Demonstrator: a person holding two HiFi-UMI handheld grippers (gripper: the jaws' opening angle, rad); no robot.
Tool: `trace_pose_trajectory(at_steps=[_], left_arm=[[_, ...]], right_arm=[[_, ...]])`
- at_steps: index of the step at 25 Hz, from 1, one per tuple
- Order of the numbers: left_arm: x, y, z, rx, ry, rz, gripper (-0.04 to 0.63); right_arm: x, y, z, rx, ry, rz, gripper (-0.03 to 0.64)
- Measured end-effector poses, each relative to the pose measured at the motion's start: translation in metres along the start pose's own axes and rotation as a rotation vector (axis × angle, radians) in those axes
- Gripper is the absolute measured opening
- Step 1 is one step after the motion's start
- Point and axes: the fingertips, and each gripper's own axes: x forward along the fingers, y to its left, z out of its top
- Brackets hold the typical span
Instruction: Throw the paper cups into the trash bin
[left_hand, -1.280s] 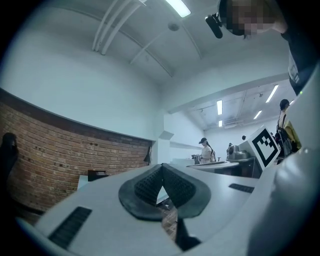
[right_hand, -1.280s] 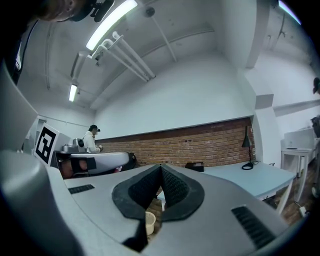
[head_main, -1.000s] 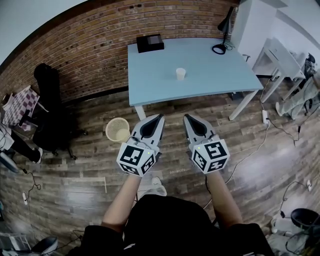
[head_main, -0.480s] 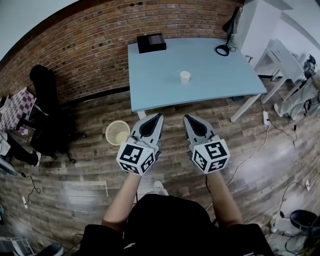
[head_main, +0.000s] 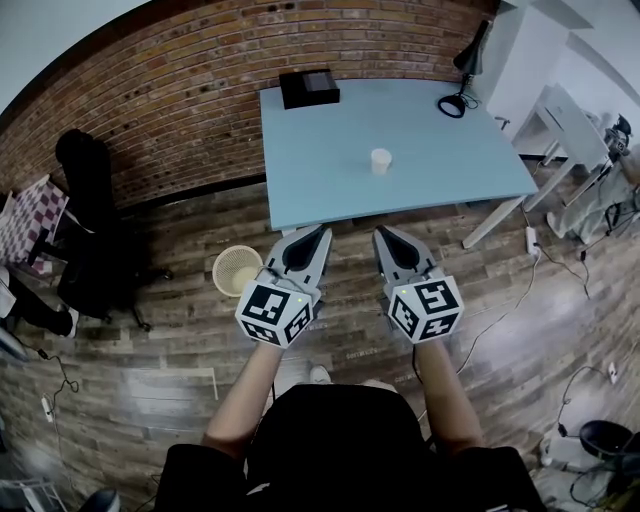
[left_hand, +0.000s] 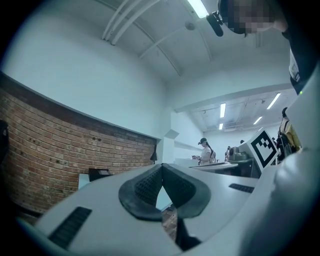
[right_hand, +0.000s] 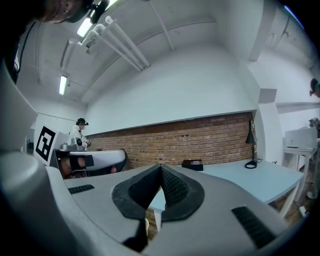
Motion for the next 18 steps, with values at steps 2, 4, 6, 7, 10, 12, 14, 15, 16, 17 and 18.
trace_pose_trajectory(at_steps=[2, 4, 6, 7, 10, 12, 14, 15, 16, 17, 18], left_arm=[[-0.002, 0.008, -0.003, -0.003, 0.002, -0.002, 0.009], [-0.004, 0.016, -0.006, -0.011, 0.002, -0.004, 0.009], [-0.006, 0.022, -0.007, -0.022, 0.0, -0.007, 0.009], [-0.006, 0.025, -0.007, -0.027, -0.001, -0.008, 0.009], [-0.004, 0.03, -0.008, -0.036, -0.001, -0.013, 0.009], [-0.001, 0.032, -0.009, -0.042, 0.001, -0.017, 0.009], [0.002, 0.034, -0.011, -0.046, 0.005, -0.02, 0.009], [0.003, 0.034, -0.012, -0.048, 0.008, -0.021, 0.009], [0.005, 0.034, -0.013, -0.049, 0.011, -0.022, 0.009], [0.007, 0.035, -0.014, -0.05, 0.015, -0.022, 0.009], [0.01, 0.036, -0.015, -0.05, 0.018, -0.021, 0.009]], right_arm=[[0.006, 0.003, -0.003, -0.002, 0.003, -0.007, 0.005], [0.01, 0.006, -0.006, -0.005, 0.009, -0.015, 0.005], [0.014, 0.007, -0.008, -0.009, 0.017, -0.024, 0.004], [0.016, 0.007, -0.008, -0.012, 0.023, -0.028, 0.005], [0.019, 0.003, -0.011, -0.019, 0.039, -0.048, 0.004], [0.021, -0.002, -0.012, -0.022, 0.046, -0.062, 0.005], [0.023, -0.004, -0.015, -0.019, 0.054, -0.068, 0.003], [0.024, -0.006, -0.017, -0.017, 0.059, -0.069, 0.005], [0.025, -0.008, -0.018, -0.014, 0.062, -0.07, 0.003], [0.026, -0.011, -0.019, -0.01, 0.063, -0.071, 0.005], [0.028, -0.014, -0.019, -0.008, 0.064, -0.071, 0.003]])
